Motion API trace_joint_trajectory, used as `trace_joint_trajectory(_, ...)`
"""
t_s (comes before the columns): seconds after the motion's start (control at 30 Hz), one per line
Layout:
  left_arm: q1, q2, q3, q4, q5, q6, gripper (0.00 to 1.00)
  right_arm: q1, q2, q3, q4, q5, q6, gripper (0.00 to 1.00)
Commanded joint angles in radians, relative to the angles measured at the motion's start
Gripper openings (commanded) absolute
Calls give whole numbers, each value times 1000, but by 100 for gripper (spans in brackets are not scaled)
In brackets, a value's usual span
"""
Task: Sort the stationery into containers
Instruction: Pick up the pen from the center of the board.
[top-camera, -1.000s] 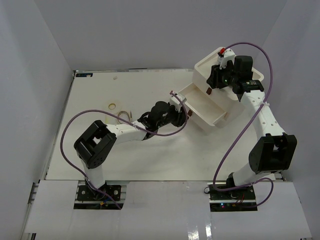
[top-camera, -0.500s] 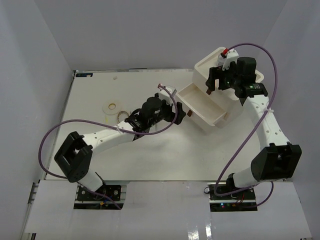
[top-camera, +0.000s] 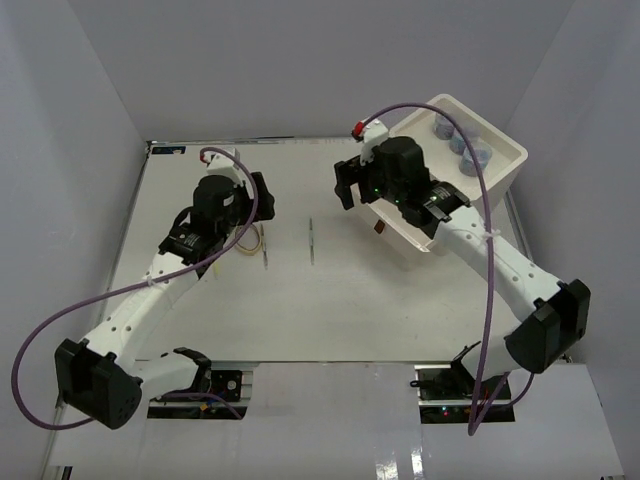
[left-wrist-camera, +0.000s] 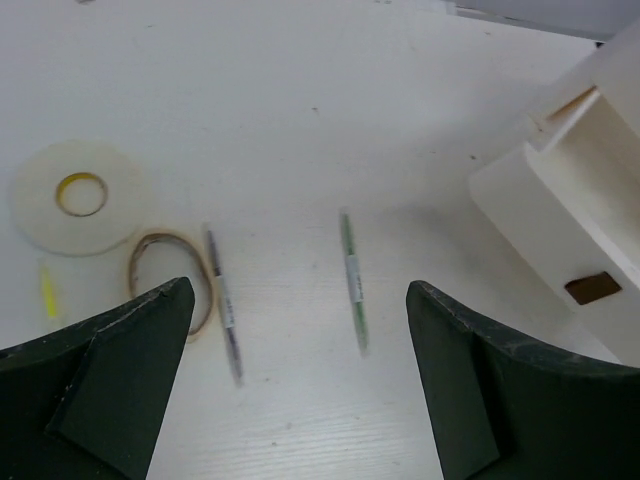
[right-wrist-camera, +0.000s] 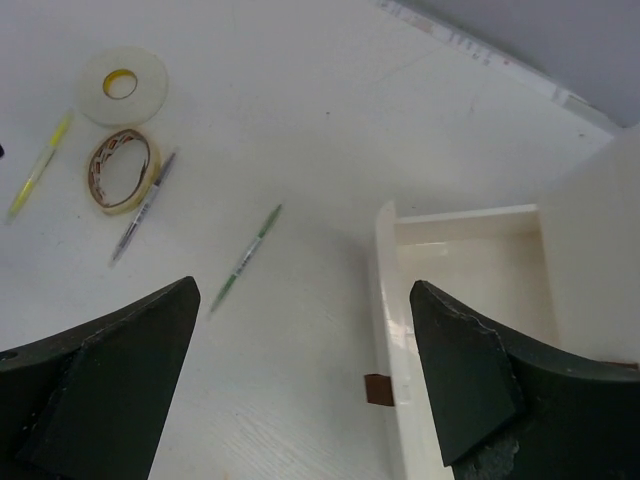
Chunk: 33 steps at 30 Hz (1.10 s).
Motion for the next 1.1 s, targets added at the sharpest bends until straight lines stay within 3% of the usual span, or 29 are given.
trace_joint_trajectory(0.0,75,-87,-72,-131,-23,27,98,121,102,6,40,164,97,92)
trace_joint_trajectory(0.13,164,-171,-184,-119,-21,58,98,207,229,24,71,215,195,89)
trace_joint_trajectory(0.27,178,-254,-298,-62,-59,65,98,256,370,50,103,255,294,86)
trace_joint_trajectory(0.5,178,-251,-295,-63,-80,73,98,258,542,78,151,318,382,74)
trace_joint_trajectory(0.73,178,-257,-301,-63,-69,73,98,248,680,161,172,346,399,53)
trace_joint_trajectory(1.07,178,-259,-301,-63,-60,73,98,213,768,184,172,359,443,39)
